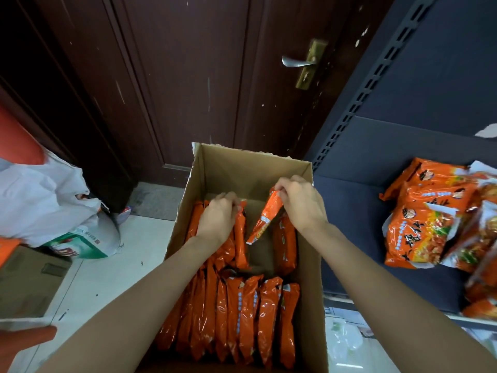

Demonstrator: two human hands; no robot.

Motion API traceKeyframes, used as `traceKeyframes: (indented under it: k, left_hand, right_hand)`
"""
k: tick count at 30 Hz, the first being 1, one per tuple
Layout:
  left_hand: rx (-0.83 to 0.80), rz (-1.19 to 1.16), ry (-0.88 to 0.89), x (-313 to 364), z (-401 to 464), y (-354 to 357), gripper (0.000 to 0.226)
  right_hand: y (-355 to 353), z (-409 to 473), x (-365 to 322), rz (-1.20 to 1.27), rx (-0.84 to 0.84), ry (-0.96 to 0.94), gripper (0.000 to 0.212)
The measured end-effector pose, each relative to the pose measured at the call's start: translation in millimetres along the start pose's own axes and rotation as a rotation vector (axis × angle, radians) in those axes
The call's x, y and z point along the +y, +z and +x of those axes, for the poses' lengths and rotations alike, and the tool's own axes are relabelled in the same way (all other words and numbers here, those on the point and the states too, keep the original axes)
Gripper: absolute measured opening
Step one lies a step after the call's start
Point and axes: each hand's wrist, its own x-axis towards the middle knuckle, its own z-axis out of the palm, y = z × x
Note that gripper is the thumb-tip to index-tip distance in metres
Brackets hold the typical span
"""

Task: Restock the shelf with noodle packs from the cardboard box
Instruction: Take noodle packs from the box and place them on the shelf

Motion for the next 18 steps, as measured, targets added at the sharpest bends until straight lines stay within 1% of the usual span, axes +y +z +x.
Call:
traceKeyframes:
  k: [4, 10, 14, 18]
  left_hand:
    - [0.209, -0.134, 0.091, 27, -10, -38, 0.009]
    - [0.400, -0.128, 0.265, 88, -13, -99, 0.010]
    - [0.447, -0.107, 0.358, 130, -26, -119, 0.010]
    - [0.481, -0.137, 0.428, 181, -43, -111, 0.011]
  right_hand:
    - [-32, -1, -6, 0.118, 0.131, 0.001, 0.015]
    - [-87, -17, -13, 0.252, 0.386, -0.029, 0.014]
    - [-125, -34, -3, 0.304, 0.531, -0.065, 0.012]
    - [-161, -62, 31, 0.329, 0.626, -0.073, 0.009]
